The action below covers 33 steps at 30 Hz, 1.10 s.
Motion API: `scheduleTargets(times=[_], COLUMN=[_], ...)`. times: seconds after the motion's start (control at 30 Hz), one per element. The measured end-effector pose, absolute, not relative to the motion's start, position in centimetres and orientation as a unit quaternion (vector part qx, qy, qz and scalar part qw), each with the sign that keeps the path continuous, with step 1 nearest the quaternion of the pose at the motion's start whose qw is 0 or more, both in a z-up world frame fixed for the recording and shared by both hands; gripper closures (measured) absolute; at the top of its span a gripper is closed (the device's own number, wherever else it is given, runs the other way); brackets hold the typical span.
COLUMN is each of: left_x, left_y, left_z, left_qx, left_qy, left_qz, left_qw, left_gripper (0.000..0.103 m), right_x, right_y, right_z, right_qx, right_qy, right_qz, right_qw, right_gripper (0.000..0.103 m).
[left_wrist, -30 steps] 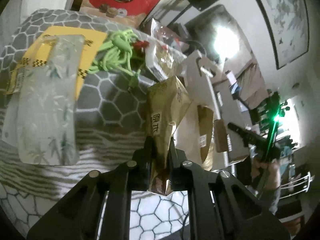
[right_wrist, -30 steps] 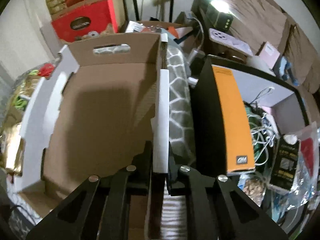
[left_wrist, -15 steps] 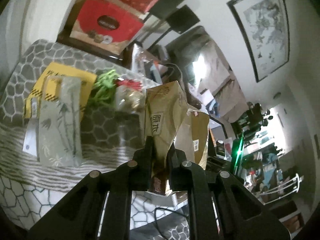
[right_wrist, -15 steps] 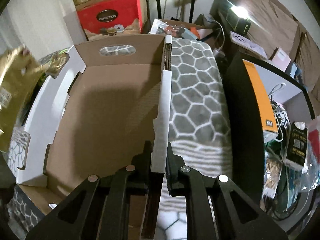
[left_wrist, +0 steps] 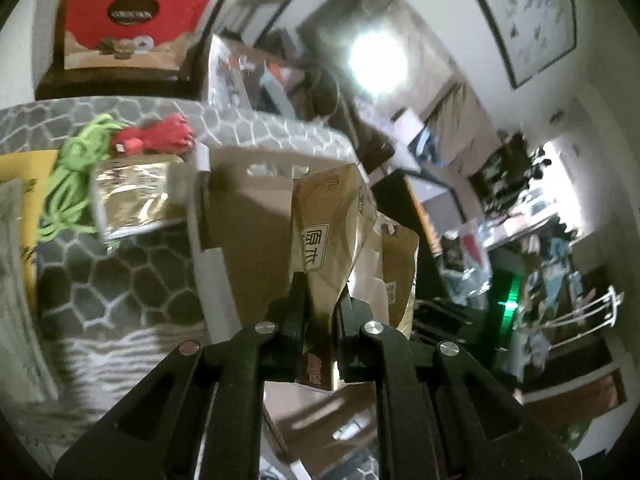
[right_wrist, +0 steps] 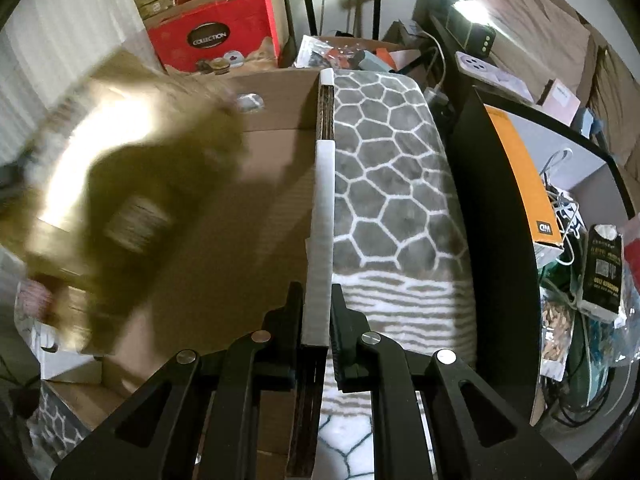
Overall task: Organize objects
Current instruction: 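Carry the bag with the left gripper into the cardboard box and release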
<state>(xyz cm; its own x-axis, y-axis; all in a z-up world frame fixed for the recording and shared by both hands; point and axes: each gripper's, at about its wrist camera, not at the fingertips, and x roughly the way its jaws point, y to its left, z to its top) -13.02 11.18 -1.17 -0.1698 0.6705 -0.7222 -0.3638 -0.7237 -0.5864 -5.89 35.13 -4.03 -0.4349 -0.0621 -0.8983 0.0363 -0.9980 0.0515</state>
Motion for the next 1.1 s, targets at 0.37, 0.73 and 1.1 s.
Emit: scheduleTargets(times=[0.37,0.73,1.1], left_x=[-13.9,-11.7,-6.5], left_y=[15.2,13.5,16.4], left_z=[-1.7,0.3,-1.4], left_qx=[-0.558,-0.518,-0.552], left_qy=[-0.007,-0.018,0.04], left_qz=[0.762,0.792,0.744], left_qw=[0.327,0.321,0.373], left_gripper=[0.078,0.045,0.062], right_x=[-5.8,-5.7,-5.6], right_y=[35.3,35.3,35.4], right_z=[-4.1,-4.0,-4.1], right_qx=[0.529,0.529,0.528], right_qy=[-0.023,-0.025,-0.025], right_qz=[-0.848,-0.848,-0.848], right_qw=[0.027,0.025,0.024], right_gripper=[0.092,0.091,0.091])
